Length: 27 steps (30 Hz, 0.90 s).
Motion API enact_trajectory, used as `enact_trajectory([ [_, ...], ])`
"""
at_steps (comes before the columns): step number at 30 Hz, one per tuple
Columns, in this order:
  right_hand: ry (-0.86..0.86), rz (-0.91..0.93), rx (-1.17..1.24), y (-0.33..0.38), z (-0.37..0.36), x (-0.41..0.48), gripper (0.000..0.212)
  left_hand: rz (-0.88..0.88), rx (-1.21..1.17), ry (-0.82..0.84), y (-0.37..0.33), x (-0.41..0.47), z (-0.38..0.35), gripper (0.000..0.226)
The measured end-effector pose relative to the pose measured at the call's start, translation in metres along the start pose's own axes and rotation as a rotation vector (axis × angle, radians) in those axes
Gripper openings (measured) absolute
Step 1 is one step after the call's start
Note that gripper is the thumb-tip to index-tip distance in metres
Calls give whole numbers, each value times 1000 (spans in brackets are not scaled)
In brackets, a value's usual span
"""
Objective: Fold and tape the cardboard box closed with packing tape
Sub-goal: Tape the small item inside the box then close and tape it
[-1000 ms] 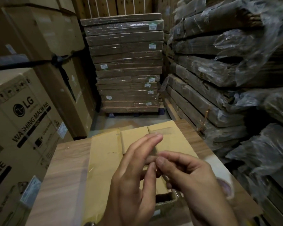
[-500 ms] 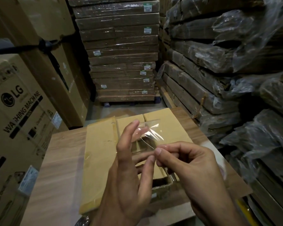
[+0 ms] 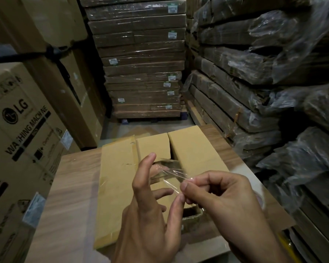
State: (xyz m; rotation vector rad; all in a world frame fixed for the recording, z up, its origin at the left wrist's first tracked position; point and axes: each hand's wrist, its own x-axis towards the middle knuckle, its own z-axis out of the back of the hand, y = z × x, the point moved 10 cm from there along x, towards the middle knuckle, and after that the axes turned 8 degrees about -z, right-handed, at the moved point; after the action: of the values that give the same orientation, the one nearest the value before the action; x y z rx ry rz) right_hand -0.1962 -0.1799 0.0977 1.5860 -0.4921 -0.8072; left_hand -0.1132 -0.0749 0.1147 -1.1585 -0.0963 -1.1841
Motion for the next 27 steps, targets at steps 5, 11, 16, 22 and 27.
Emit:
enact_trajectory([
  [5, -7, 27, -117, 8, 1, -4, 10, 10, 111, 31, 3, -1, 5, 92],
  [11, -42, -6, -191, 15, 18, -10, 9, 344, -240, 4, 35, 0, 25, 98],
  [16, -27, -50, -169, 14, 16, -12, 9, 389, -468, 184, 24, 7, -1, 88],
  [22, -6, -100, -155, 6, 17, -11, 13, 211, -244, 206, 13, 22, 2, 43],
  [27, 32, -101, -153, -6, 16, -8, 10, 146, -136, 145, 11, 27, 7, 18],
])
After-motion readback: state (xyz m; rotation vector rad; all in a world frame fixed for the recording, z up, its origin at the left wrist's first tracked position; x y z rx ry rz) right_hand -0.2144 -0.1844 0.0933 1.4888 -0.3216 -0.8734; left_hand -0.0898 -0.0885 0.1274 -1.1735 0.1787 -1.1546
